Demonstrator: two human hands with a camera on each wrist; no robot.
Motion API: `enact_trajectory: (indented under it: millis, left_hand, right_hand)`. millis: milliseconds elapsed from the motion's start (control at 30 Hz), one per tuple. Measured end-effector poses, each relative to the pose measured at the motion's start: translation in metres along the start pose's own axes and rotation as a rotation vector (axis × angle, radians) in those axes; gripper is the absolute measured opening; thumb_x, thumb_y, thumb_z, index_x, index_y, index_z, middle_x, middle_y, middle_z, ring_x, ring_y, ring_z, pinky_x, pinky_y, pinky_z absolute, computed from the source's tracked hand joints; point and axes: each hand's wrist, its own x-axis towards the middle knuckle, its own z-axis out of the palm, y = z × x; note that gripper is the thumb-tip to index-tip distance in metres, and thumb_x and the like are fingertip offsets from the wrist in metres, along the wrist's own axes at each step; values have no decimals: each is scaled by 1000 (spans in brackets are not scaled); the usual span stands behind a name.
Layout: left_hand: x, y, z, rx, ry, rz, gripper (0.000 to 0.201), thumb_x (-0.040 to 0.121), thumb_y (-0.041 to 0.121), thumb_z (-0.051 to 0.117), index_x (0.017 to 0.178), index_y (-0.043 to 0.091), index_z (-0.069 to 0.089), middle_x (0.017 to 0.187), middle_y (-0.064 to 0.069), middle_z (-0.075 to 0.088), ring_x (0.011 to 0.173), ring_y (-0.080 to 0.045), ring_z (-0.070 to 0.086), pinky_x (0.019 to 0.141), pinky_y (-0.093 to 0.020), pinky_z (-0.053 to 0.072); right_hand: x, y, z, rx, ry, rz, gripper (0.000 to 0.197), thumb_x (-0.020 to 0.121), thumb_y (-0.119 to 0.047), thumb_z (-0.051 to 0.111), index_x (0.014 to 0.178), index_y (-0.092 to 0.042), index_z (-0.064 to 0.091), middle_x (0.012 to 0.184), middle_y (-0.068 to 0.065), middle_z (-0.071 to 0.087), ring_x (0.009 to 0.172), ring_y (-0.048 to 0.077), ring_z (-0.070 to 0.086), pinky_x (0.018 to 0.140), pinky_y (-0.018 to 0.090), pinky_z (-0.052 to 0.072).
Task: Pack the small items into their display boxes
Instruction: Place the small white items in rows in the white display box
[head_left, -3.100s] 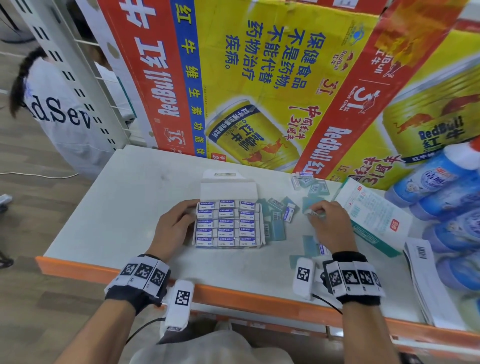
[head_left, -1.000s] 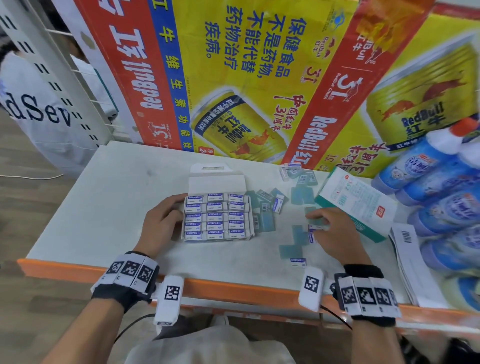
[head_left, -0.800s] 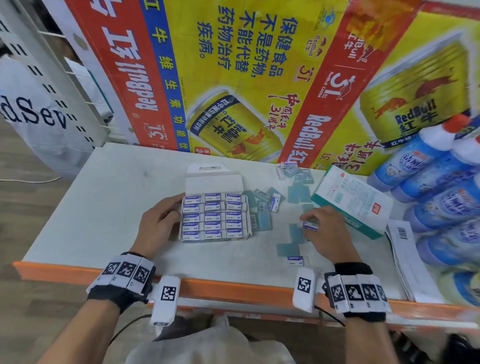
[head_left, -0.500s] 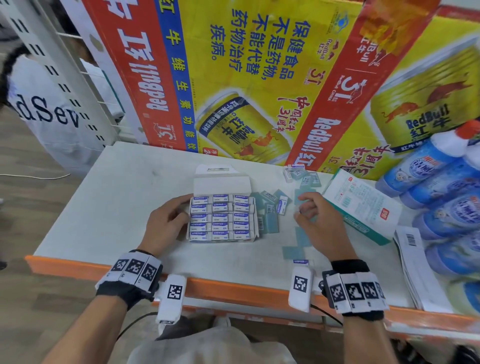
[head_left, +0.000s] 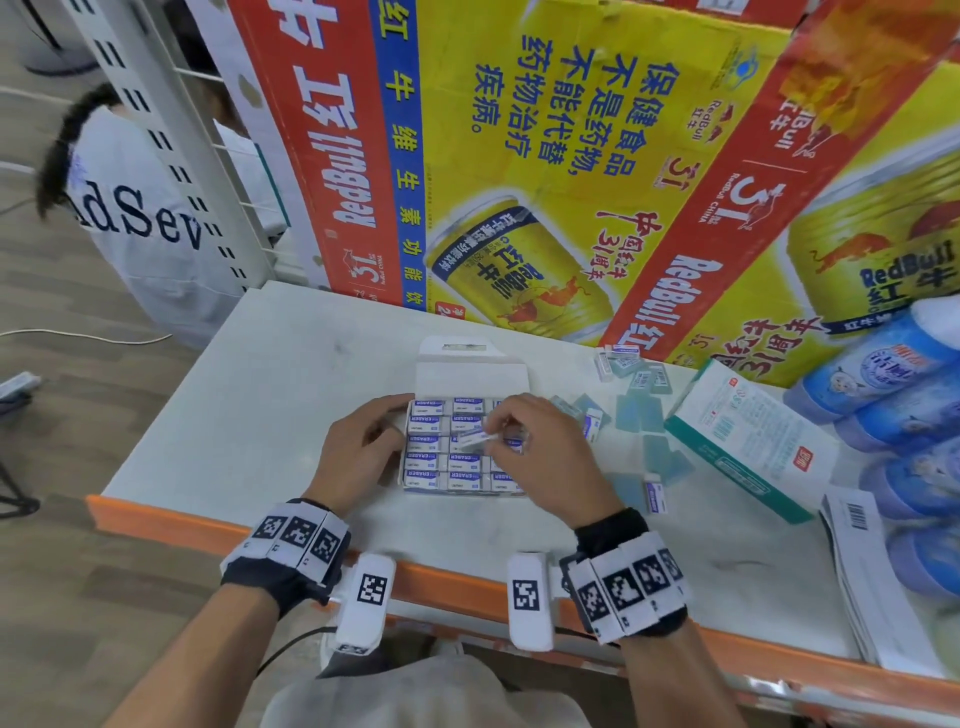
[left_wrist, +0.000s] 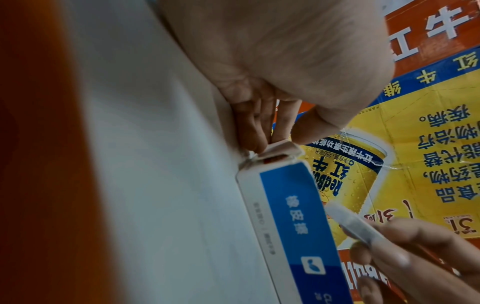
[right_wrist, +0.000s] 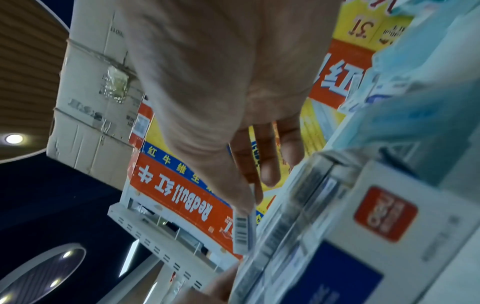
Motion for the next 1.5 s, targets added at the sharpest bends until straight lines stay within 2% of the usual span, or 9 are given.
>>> enact_trajectory:
  millis: [100,267,500,667,933,1033,1167,1333,1500]
  left_hand:
    - [1,-2,0,1,0,-5,43,70,20,49,96,50,64,80,2,71,77,-20,66,65,-41,58]
    - [3,-3,1,17,11,34,43,68,19,48,97,47,63,77,15,70,73,-12,63,66,-22,51]
    - [2,-3,1,32,22,78,43,68,18,47,97,48,62,76,19,69,70,-7,60,64,-15,47]
    - [3,-4,1,41,25,85,44,68,18,47,99,44,63,79,18,69,70,-7,60,66,-14,46]
    - [3,-4,1,53,12,99,44,68,19,46,105,34,66,85,13,70,73,-10,61,69,-16,46]
    - [3,-3,2,30,27,95,44,68,19,47,106,30,67,79,11,70,68,-2,59,63,-8,43]
    - [2,-4,2,1,24,77,42,69,21,48,105,33,67,70,0,69,62,-7,60,53,-9,43]
    - [2,-5,3,2,16,82,39,71,22,49,100,43,63,75,0,70,66,-7,62,52,-10,46]
    - [3,-5,3,11,25,81,39,71,22,48,100,42,63,77,-1,71,67,-9,62,53,-9,46]
  right_hand:
    - [8,-6,13,-55,-18,9,13,79,-8,65,82,-20,59,74,-17,52,82,6,46,71,13,38]
    - [17,-13,27,-77,-41,-10,14,77,-4,65,78,-16,58,77,-11,49,73,7,47,68,16,39]
    - [20,-17,39,-72,-88,9,13,79,-3,65,78,-14,57,88,-3,50,75,11,48,72,24,44]
    - [22,-17,46,-166,-90,-18,6,83,-6,60,80,-9,63,89,-5,48,84,10,46,69,17,31]
    - [21,-16,43,-158,-85,-26,11,87,-15,62,91,-13,72,99,2,56,101,15,47,82,19,37]
    - [17,-13,31,-86,-20,-8,14,88,-15,62,96,-13,73,97,1,56,100,13,49,85,18,42]
    - [10,-2,6,-27,86,54,13,87,-12,62,94,-9,73,93,3,59,92,17,56,84,29,50]
    - [-1,28,-31,-85,208,158,11,87,-13,60,90,-14,71,88,-4,58,75,0,52,71,3,38]
    - [-11,57,-60,-157,344,305,21,89,-10,52,103,-12,68,100,5,63,74,3,53,66,4,35]
